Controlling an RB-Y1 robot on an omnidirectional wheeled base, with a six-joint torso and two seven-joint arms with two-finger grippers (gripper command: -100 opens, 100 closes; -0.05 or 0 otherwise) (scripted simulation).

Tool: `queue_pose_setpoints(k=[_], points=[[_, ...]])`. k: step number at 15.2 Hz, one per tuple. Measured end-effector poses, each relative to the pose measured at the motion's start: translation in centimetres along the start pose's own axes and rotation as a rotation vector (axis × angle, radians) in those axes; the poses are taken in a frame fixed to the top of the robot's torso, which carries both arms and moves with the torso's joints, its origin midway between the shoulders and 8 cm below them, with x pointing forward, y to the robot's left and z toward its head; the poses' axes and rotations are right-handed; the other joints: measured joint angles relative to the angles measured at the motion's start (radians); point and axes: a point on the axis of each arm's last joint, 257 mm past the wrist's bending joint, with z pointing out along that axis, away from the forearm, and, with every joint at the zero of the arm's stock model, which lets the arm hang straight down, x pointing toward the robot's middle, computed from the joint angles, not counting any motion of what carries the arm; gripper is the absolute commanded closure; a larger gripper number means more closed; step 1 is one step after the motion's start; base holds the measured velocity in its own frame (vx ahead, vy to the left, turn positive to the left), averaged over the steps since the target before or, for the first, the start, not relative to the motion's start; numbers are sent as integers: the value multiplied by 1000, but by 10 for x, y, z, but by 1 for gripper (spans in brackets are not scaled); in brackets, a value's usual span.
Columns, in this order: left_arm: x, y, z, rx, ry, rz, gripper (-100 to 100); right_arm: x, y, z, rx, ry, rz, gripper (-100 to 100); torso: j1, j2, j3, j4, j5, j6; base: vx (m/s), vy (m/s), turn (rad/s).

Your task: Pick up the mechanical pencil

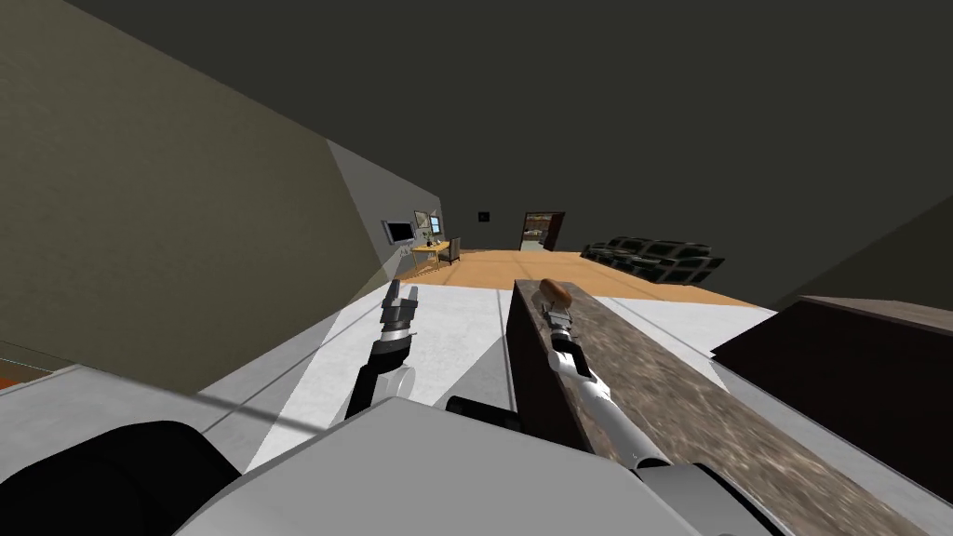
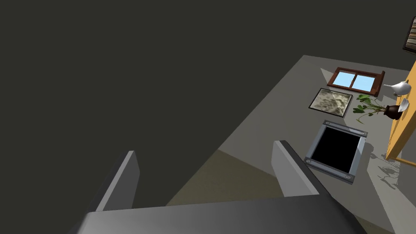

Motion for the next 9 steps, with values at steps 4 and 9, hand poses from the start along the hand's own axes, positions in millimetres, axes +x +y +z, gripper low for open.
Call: queue_pose_setpoints(k=[4,9], points=[[0,0,0,0,0,0,0,-1,-12,6,-35,-13,-2,-100,-2,2,1,0,-1,0,-51,-49,166],[0,0,0,0,0,0,0,-3,-14,7,-48,-18,-1,-100,1,-2,-1,-1,0,0,0,0,0]])
